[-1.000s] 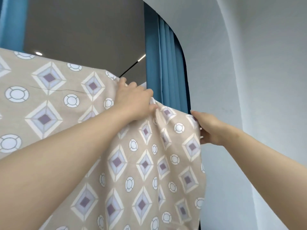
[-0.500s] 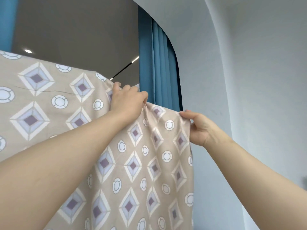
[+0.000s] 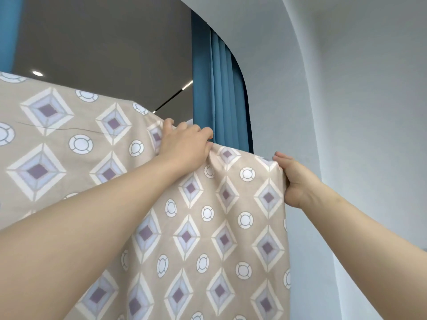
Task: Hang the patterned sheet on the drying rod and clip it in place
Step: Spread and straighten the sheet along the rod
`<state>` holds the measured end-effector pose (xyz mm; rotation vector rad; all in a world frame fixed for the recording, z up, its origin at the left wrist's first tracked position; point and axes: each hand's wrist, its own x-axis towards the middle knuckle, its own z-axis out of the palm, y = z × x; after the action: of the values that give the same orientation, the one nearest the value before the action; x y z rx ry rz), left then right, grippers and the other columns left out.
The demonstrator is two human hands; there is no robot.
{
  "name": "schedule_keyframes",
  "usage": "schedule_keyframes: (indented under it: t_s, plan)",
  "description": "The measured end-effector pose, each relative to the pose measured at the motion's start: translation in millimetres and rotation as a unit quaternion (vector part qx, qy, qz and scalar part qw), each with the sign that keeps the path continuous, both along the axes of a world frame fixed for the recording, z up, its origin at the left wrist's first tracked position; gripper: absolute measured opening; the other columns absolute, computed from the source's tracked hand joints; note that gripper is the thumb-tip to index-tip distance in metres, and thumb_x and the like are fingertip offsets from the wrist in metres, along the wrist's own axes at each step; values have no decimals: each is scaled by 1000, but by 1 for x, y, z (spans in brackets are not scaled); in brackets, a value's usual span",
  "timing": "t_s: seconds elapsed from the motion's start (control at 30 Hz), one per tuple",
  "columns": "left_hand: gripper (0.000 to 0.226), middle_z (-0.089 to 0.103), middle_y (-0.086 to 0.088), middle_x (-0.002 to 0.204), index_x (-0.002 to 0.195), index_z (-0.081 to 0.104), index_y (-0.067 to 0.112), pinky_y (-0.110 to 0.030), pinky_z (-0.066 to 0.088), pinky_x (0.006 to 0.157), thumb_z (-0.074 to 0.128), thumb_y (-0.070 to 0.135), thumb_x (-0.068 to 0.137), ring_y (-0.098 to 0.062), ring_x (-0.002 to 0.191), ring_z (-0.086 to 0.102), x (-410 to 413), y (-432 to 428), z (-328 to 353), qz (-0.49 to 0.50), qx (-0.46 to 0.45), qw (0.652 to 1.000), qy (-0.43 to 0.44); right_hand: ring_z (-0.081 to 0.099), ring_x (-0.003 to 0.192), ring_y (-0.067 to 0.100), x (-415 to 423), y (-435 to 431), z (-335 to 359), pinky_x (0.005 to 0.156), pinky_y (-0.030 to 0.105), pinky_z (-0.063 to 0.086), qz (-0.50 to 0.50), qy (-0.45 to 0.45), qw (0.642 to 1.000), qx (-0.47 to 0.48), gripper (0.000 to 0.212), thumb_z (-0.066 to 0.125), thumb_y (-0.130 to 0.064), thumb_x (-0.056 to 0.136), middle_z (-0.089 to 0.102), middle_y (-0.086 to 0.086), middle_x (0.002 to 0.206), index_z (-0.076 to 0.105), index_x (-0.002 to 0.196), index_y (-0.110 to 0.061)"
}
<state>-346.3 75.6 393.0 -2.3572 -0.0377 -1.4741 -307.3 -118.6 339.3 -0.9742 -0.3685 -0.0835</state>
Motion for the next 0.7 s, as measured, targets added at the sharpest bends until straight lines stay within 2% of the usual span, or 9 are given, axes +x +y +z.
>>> schedule_keyframes:
  t_s: [0.1, 0.2, 0.23, 0.33, 0.4, 0.5, 0.53, 0.6, 0.7]
  plan:
    - [35, 60, 1, 114, 113, 52, 21, -48, 17, 105, 24, 36, 99, -25, 115, 46, 4, 0, 3, 27, 16, 999, 3, 60, 41, 10, 2, -6, 9, 45, 20, 52, -36, -36, 996, 80, 34, 50, 1, 92, 59, 7, 77, 53, 118, -22]
    - [27, 61, 0, 106, 107, 56, 18, -48, 16, 106, 33, 29, 99, -24, 111, 47, 8, 0, 8, 33, 17, 999, 6, 60, 43, 11, 4, -11, 8, 46, 19, 53, -52, -42, 991, 118, 34, 51, 3, 90, 61, 9, 78, 55, 116, -19]
    - [23, 62, 0, 102, 102, 58, 19, -47, 16, 106, 36, 25, 98, -24, 108, 49, 9, 0, 10, 28, 10, 1000, 5, 61, 49, 13, 3, -11, 6, 48, 21, 54, -47, -46, 993, 94, 29, 53, 0, 91, 62, 8, 78, 56, 115, -17]
    - [25, 64, 1, 88, 83, 60, 21, -44, 18, 104, 38, 19, 96, -23, 98, 52, 11, -2, 18, 8, -17, 1000, 7, 64, 61, 17, 1, -7, -2, 53, 27, 55, 17, -54, 991, -120, 16, 52, -13, 92, 67, 3, 74, 62, 105, -13]
    - [29, 61, 2, 82, 74, 55, 21, -42, 19, 101, 37, 17, 95, -23, 95, 52, 10, -4, 24, -18, -51, 998, 11, 62, 65, 18, 6, -10, 1, 55, 28, 55, -1, -46, 992, -117, 21, 51, -9, 92, 65, 4, 80, 59, 111, -16]
    - [29, 62, 4, 87, 88, 60, 24, -42, 20, 100, 33, 16, 95, -23, 98, 52, 10, -8, 28, -47, -68, 997, 2, 55, 65, 16, 14, -23, 13, 60, 30, 51, -60, -20, 995, 77, 31, 48, -5, 94, 56, 4, 79, 54, 122, -17]
    - [27, 64, 4, 94, 96, 59, 25, -42, 21, 100, 32, 19, 96, -23, 101, 52, 10, -9, 28, -57, -65, 996, -4, 54, 62, 16, 16, -27, 16, 58, 29, 51, -63, -16, 993, 100, 32, 47, -5, 95, 54, 4, 77, 54, 123, -18]
    - [22, 61, 6, 109, 112, 51, 27, -43, 21, 100, 34, 31, 98, -22, 109, 50, 10, -11, 26, -85, -62, 994, 3, 58, 57, 16, 14, -31, 16, 53, 24, 53, -13, -12, 998, 61, 28, 48, -8, 95, 55, 4, 77, 56, 119, -21]
    - [29, 56, 6, 113, 115, 47, 28, -44, 22, 99, 37, 46, 95, -21, 112, 47, 10, -11, 24, -85, -44, 994, 51, 67, 71, 21, 0, -33, 8, 66, 32, 57, 136, -29, 985, -106, 24, 55, -22, 91, 68, 4, 90, 62, 114, -20]
